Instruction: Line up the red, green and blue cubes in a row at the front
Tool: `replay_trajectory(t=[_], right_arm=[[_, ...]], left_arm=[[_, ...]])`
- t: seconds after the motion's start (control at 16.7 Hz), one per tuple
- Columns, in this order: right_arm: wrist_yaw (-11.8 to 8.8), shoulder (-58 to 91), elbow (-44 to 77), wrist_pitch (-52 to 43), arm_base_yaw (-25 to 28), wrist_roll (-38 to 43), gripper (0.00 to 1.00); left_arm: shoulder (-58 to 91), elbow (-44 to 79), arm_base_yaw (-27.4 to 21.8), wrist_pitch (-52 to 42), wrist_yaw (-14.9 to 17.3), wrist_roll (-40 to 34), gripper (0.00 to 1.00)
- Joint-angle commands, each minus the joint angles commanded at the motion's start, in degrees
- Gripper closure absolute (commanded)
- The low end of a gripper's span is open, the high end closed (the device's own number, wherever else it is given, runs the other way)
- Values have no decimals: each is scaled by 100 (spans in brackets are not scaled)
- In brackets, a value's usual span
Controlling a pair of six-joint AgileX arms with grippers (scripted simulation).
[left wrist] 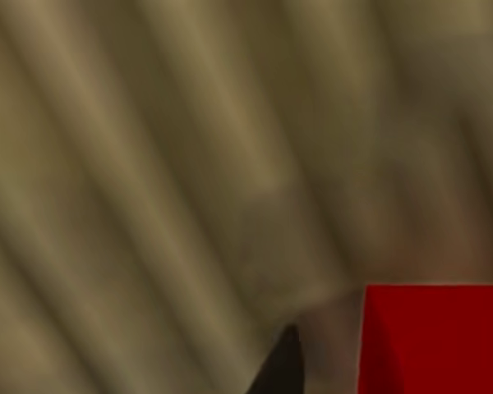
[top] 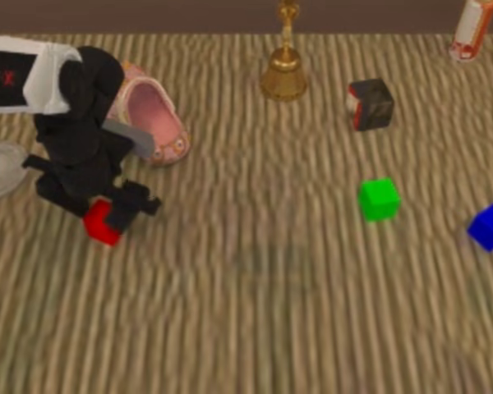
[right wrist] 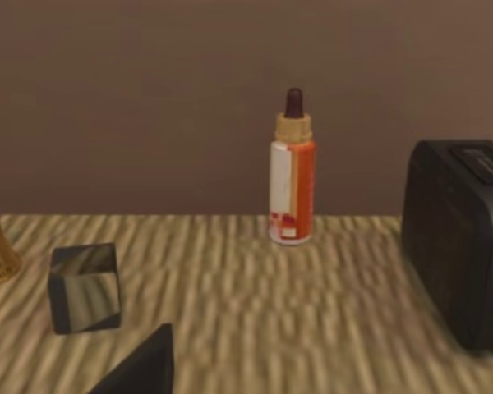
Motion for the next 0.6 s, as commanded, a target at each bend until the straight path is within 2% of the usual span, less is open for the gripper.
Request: replay_trajectory(t=[0.06, 0.12, 0.6], right_arm=[[0, 0, 0, 0, 0, 0, 0], [0, 0, 0, 0, 0, 0, 0], [0, 0, 0, 0, 0, 0, 0]], left_arm=[[0, 0, 0, 0, 0, 0, 98], [0, 0, 0, 0, 0, 0, 100], [-225, 81, 4, -94, 45, -23, 100]])
